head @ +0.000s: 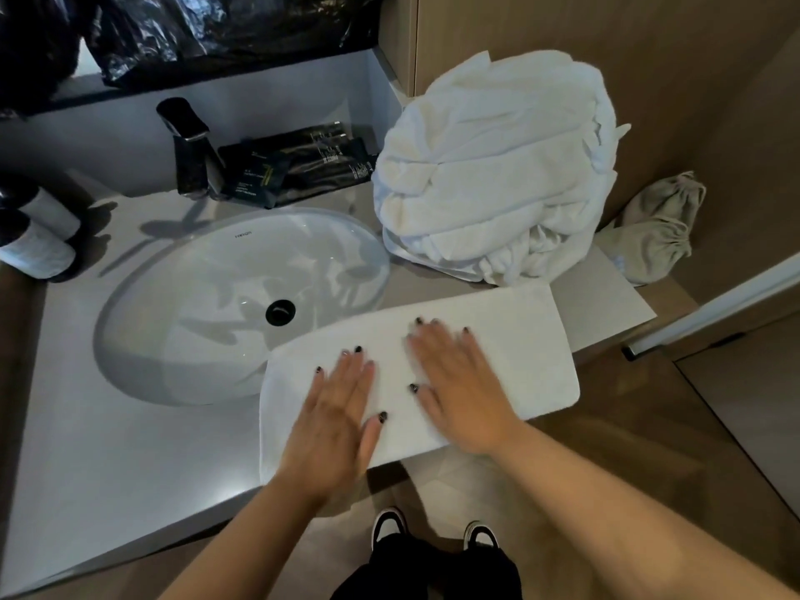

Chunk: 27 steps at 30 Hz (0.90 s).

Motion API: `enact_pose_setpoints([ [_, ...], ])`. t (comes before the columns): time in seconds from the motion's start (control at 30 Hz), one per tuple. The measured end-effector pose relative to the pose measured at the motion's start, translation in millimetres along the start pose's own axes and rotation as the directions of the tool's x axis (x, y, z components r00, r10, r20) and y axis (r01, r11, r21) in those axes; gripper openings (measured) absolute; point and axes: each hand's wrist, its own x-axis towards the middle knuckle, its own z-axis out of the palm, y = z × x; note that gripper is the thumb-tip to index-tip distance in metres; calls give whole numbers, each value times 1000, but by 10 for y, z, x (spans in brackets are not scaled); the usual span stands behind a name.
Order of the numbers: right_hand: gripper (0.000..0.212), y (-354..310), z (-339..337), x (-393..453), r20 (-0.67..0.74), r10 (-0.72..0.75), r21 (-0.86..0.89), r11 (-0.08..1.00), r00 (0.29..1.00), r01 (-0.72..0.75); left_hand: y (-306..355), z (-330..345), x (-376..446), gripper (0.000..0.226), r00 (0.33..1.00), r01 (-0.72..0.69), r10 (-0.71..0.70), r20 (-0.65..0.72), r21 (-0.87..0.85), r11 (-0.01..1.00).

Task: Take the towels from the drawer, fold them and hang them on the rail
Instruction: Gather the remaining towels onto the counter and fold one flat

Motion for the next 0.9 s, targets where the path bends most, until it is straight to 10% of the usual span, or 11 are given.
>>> enact_pose_setpoints([
  [0.3, 99, 68, 86, -306, 144, -44, -152, 986, 989, 66, -63, 130, -112, 109, 972, -172, 129, 197, 222, 960],
  [0.53, 97, -311, 218, -434, 43, 109, -329, 940, 993, -89, -69, 176, -300, 67, 946, -323, 322, 32, 169, 931],
  [0.9, 75, 32, -168, -570, 56, -39, -306, 950, 998, 55, -279, -130, -390, 69, 934, -343, 356, -39, 189, 920],
])
